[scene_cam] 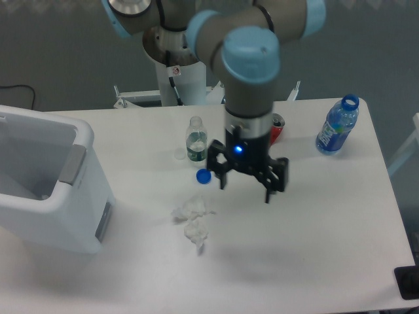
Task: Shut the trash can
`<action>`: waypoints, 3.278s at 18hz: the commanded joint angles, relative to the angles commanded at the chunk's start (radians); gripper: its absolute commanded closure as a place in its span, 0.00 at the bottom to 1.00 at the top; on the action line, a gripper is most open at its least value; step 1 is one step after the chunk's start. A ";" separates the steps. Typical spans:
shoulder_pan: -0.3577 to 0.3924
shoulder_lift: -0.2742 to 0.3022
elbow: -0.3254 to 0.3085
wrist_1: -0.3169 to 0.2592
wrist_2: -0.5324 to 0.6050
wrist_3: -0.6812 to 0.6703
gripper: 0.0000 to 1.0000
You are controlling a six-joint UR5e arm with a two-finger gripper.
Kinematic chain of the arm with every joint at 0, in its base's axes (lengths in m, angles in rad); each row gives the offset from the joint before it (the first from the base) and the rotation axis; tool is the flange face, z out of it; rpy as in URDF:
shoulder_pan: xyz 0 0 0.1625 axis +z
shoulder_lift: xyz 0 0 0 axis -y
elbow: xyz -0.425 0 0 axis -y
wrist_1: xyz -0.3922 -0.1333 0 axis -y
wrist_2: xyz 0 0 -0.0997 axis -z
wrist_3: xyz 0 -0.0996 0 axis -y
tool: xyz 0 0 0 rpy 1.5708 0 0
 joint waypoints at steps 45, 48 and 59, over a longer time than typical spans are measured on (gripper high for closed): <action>-0.663 0.157 0.051 0.170 -0.169 -0.323 0.96; -0.663 0.155 0.049 0.166 -0.141 -0.330 0.96; -0.660 0.148 0.038 0.166 -0.075 -0.338 0.96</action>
